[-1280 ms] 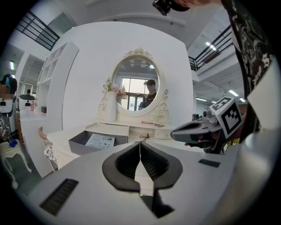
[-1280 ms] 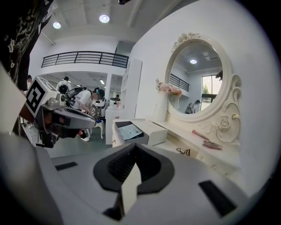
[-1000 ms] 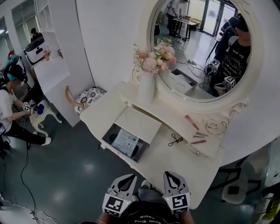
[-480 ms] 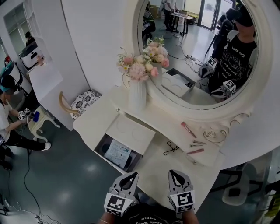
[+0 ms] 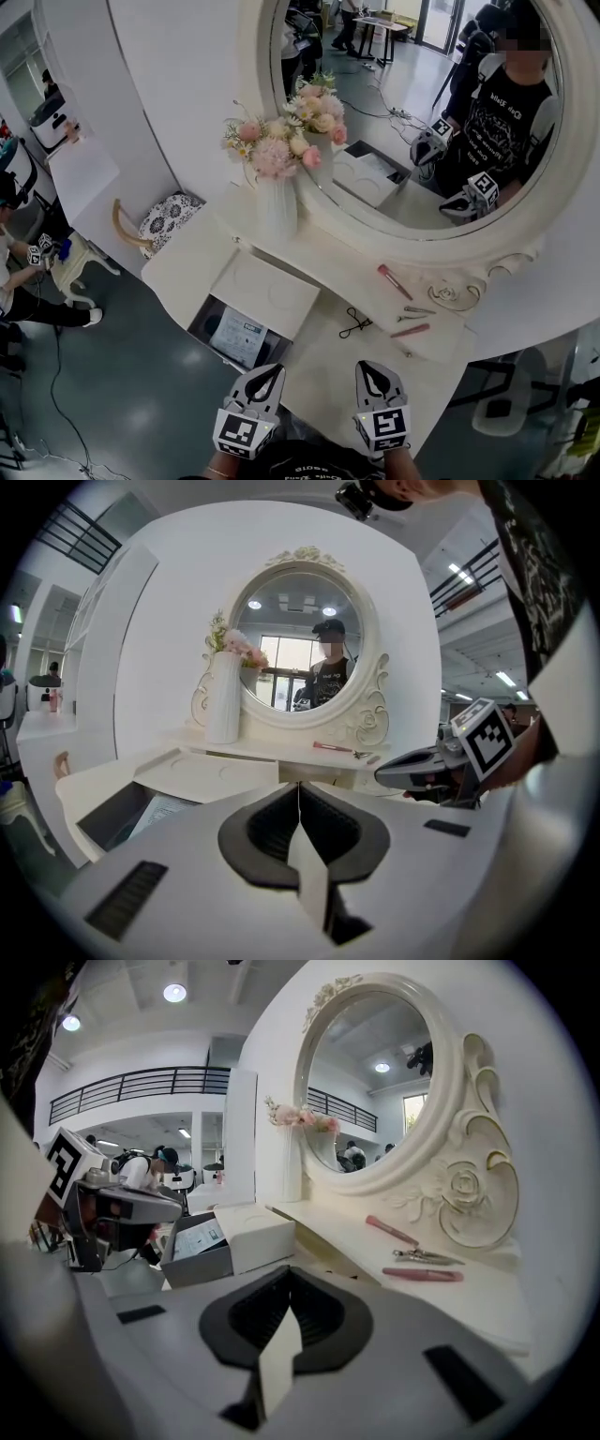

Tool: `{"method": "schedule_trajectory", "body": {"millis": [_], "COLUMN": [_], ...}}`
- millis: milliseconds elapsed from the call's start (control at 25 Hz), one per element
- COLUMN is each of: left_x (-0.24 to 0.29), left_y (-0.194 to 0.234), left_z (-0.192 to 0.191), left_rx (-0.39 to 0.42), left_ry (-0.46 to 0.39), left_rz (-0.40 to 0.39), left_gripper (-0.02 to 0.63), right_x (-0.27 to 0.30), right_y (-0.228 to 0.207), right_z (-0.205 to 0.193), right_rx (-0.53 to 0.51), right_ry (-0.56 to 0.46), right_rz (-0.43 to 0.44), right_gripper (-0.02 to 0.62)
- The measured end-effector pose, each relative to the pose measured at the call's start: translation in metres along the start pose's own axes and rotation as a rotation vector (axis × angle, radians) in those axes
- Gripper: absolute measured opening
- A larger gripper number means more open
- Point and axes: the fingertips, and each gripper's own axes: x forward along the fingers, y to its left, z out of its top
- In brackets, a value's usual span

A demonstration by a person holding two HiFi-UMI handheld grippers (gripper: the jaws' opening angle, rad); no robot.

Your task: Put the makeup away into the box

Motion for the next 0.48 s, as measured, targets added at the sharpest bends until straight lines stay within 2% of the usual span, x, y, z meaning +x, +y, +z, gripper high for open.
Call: {"method": "schedule_trajectory", "body": {"millis": [480], "left_x": [0.016], "left_y": [0.021], "left_z": [0.010], "left_rx": [0.050], "left_ry": [0.013], "left_rz": [-0.125], "left_gripper": [0.017], "right_x": [0.013], "right_y": [-0.004], "right_z": [-0.003], "right_rx": [0.035], "right_ry": [0.048], "right_rz": [-0.145], "right_gripper": [0.010]}}
